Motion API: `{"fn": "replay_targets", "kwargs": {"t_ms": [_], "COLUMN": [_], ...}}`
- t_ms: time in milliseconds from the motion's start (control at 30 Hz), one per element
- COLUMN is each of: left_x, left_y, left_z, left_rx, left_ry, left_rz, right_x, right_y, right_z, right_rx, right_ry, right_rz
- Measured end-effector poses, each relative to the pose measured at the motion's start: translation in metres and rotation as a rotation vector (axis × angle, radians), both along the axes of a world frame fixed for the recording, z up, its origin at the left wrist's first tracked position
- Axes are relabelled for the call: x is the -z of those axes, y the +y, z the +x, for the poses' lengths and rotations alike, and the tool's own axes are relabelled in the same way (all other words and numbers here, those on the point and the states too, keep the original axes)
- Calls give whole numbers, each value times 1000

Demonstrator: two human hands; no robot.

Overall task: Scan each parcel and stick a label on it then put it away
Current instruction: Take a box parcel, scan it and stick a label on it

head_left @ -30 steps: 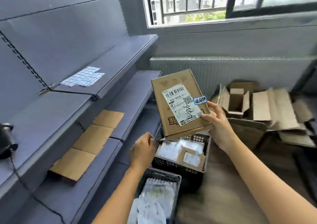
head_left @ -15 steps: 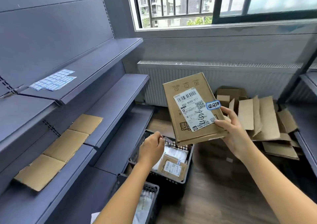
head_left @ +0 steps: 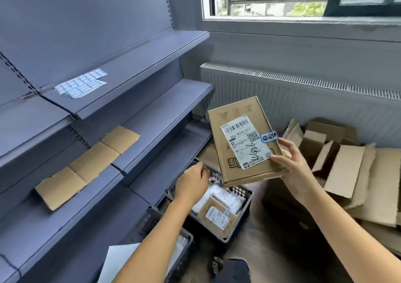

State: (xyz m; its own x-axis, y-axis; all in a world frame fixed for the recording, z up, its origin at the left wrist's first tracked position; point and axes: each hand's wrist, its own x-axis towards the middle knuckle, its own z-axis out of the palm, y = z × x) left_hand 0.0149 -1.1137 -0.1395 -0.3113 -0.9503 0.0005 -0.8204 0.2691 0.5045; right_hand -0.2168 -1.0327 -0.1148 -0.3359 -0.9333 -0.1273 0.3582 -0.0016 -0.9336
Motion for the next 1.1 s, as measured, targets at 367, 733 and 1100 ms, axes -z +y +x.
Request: {"fn": "replay_targets", "kwargs": {"t_ms": [367,733,1100], "left_x": [10,35,52], "left_y": [-121,-167,-162], "left_z": [-26,11,20], "left_rx": [-199,-582,-1034], "left_ry": [658,1008,1143], "left_rz": [447,627,395], "right_x": [8,39,81], "right_y": [-155,-257,-335], "right_z": [-11,50,51], "right_rx": [-126,-440,-690], "right_ry": [44,15,216], "right_rz": [36,118,269]}}
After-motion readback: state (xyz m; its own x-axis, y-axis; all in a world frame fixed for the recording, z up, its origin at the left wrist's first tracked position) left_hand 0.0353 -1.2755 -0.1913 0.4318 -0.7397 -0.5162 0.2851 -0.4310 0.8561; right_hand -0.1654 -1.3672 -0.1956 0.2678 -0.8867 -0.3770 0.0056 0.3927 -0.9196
